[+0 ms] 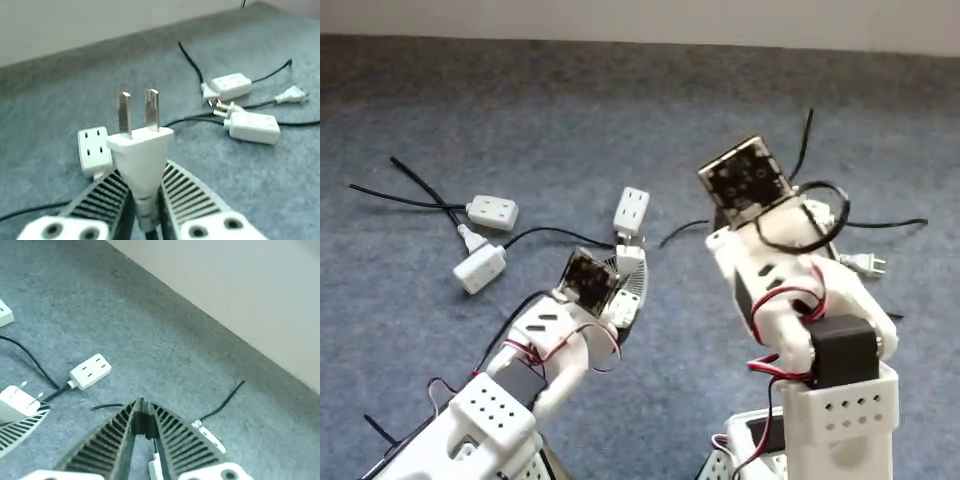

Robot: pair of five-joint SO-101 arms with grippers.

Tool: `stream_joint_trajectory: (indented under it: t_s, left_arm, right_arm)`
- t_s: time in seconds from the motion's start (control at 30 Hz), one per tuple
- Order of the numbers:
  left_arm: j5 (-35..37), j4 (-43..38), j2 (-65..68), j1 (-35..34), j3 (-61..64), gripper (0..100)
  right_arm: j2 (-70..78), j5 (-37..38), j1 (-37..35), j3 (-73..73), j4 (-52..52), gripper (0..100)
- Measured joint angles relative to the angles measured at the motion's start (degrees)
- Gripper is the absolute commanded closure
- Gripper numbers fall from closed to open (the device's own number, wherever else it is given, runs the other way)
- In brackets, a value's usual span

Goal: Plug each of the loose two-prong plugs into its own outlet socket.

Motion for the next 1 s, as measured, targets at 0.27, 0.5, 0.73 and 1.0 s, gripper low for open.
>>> stream_joint_trajectory:
  t_s: [0.27, 0.5, 0.73, 1.0]
  left_arm:
    - [-14.42, 24.70, 0.00, 3.87, -3.87, 99]
    - [-27.16, 41.14, 0.00, 8.88, -7.91, 99]
    - [-34.99, 47.56, 0.00, 8.79, -10.46, 79]
    - [-35.60, 47.56, 0.00, 9.32, -10.46, 71]
  right_arm:
    - [-0.09, 0.00, 8.70, 0.00, 0.35, 99.0]
    - [-0.09, 0.00, 10.64, 0.00, 0.62, 99.0]
    - [-0.09, 0.00, 10.64, 0.00, 1.14, 99.0]
    - [-0.09, 0.00, 16.70, -4.75, 5.98, 98.9]
